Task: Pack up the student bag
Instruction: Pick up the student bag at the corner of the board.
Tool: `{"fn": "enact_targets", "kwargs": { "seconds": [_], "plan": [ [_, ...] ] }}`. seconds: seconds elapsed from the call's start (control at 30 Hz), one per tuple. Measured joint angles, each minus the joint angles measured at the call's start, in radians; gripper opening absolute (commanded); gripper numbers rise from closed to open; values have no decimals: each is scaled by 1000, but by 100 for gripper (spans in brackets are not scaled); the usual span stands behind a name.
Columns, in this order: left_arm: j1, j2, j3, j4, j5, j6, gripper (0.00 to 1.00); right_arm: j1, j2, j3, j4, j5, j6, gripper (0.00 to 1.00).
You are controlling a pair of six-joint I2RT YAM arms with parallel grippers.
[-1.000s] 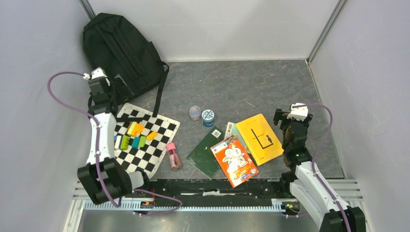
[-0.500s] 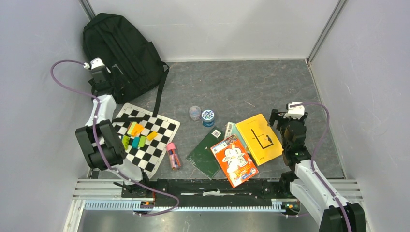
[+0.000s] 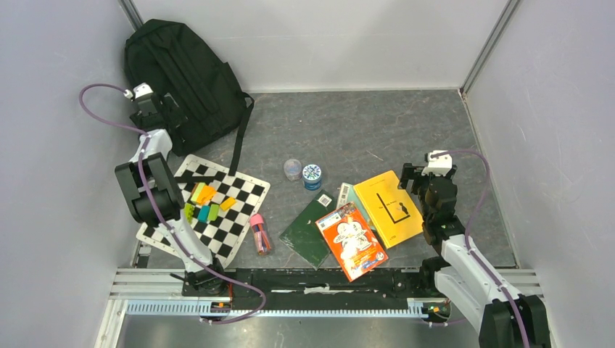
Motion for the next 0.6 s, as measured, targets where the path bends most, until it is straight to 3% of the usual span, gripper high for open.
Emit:
{"fn": "enact_targets", "kwargs": {
  "seconds": [0.27, 0.33, 0.4, 0.47, 0.6],
  "plan": [
    [0, 100, 121, -22, -8, 41, 98, 0, 5, 5, 1, -3, 0, 98],
    [0, 105, 129, -21, -1, 51, 86, 0, 5, 5, 1, -3, -1, 98],
    [0, 105, 129, -17, 12, 60, 54, 0, 5, 5, 1, -3, -1, 98],
    [0, 106, 129, -9, 46, 70, 34, 0, 5, 5, 1, -3, -1, 98],
    [-1, 104, 108, 37, 103, 84, 6, 0, 5, 5, 1, -2, -4, 98]
  ]
}}
